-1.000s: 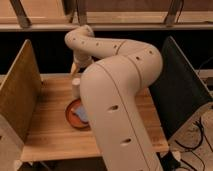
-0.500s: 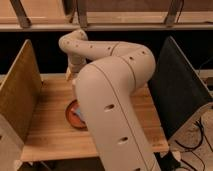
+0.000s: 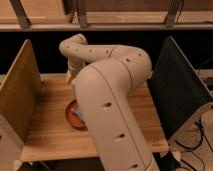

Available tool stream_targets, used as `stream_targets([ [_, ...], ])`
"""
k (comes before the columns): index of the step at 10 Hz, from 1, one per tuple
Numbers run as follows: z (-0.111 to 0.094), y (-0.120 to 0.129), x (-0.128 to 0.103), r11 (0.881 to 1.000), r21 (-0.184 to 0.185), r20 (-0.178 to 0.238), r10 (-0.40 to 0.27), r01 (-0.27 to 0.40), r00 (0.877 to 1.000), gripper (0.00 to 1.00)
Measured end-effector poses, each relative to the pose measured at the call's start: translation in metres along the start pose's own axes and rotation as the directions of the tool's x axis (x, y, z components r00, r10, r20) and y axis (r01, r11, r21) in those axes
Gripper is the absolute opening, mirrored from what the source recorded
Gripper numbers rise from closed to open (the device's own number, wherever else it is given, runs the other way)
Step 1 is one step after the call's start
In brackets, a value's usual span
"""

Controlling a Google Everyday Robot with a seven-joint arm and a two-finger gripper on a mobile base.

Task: Place the ceramic cup over the eraser

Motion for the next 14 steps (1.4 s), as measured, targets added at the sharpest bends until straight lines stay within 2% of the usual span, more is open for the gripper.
stream_targets([
  [2, 0.007, -0.003, 0.013, 0.997, -0.006, -0.014, -0.071, 0.071, 0.997, 0.8],
  [4, 0.015, -0.002, 0.019, 0.995, 0.026, -0.03, -0.098, 0.099, 0.995, 0.8],
  [6, 0.038, -0.001, 0.014, 0.991, 0.115, -0.022, -0.073, 0.075, 0.997, 0.8],
  [9, 0.069, -0.005, 0.007, 0.976, 0.211, 0.015, -0.054, 0.05, 0.998, 0.8],
  [11, 0.081, -0.012, 0.013, 0.964, 0.259, 0.022, -0.061, 0.053, 0.998, 0.78],
  [14, 0.087, -0.018, 0.02, 0.956, 0.284, 0.021, -0.087, 0.078, 0.996, 0.53],
])
